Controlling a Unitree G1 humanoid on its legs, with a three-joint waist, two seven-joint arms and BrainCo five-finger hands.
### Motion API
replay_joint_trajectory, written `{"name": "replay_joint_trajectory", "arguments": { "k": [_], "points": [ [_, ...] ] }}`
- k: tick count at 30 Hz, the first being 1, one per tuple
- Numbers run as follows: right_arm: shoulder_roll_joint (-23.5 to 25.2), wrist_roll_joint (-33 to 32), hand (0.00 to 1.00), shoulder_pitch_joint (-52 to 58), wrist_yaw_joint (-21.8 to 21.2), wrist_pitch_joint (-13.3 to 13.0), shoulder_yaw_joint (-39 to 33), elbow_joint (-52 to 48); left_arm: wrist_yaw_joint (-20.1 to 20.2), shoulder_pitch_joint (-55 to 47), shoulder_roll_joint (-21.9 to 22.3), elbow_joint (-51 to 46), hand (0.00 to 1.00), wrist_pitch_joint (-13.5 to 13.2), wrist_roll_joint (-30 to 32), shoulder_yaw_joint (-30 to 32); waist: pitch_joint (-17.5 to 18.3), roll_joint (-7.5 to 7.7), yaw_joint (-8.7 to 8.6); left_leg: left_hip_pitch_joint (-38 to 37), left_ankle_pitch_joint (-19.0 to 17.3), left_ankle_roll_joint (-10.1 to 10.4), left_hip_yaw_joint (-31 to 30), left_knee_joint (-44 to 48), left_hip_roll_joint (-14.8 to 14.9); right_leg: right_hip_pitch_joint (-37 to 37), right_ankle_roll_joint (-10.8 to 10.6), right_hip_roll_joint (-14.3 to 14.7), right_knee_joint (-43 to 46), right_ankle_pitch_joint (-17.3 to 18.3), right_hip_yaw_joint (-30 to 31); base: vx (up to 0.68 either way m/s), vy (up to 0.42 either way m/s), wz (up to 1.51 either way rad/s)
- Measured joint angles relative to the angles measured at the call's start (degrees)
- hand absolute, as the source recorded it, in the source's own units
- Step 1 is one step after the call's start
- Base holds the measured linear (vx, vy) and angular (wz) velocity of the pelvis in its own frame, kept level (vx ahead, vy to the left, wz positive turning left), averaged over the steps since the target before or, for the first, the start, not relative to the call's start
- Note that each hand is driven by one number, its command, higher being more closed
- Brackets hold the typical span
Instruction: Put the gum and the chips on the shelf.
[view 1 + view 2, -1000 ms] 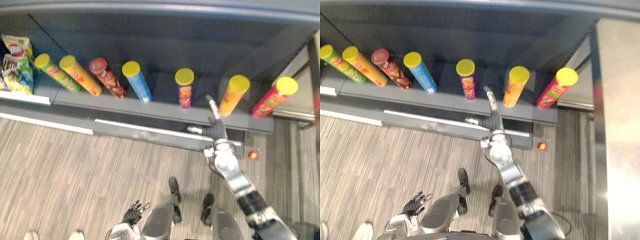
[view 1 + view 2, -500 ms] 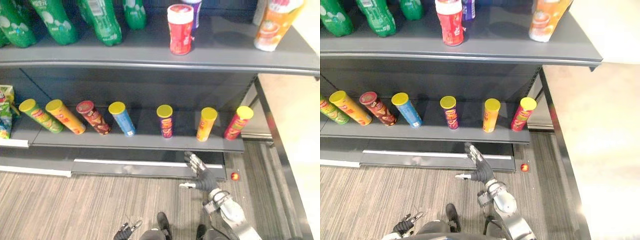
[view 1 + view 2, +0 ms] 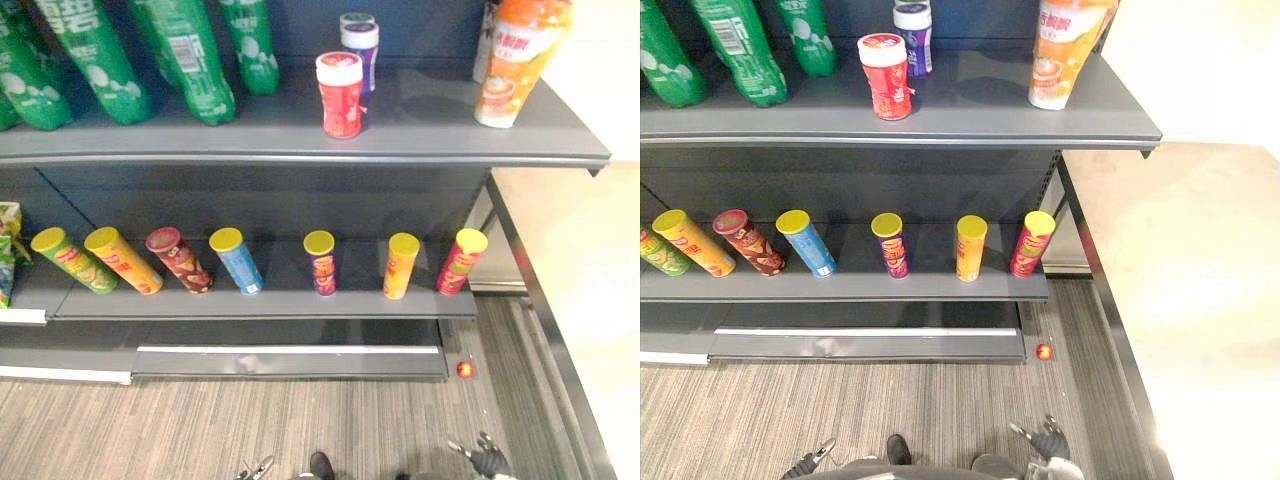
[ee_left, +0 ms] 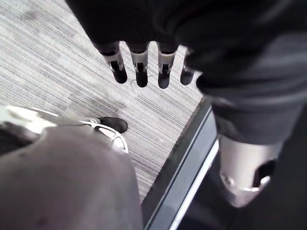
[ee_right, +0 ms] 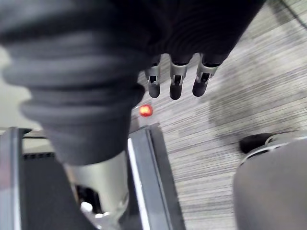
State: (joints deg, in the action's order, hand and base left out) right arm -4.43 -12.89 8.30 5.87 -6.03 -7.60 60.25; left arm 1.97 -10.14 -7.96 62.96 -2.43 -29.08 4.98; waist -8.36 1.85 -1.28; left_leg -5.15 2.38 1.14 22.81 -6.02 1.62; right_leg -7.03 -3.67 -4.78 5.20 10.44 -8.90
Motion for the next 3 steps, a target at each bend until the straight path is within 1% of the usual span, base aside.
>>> {"name": "replay_joint_trajectory", "arguments": {
  "k": [1,3],
  "points": [
    [0.1,0.7,0.00,-0.2,0.3,0.5,-1.0,1.5,0.4,0.0,0.0,0.4,0.00,-0.1,0.0,0.0,0.1,0.03,0.03,-0.1,-0.1,0.0,0.0,0.0,0.0,-0.3,0.0,0.0,-0.2,0.0,-0.1,0.04,-0.006,0.07],
    [0.2,1.5,0.00,-0.6,1.5,2.6,-3.2,3.8,0.8,0.0,0.1,1.0,0.00,-0.2,0.0,0.3,0.3,-0.14,-0.02,-0.1,-0.1,0.0,0.0,0.0,-0.1,-0.2,-0.1,-0.1,-0.4,0.0,-0.3,0.02,-0.004,0.00]
  ]
}}
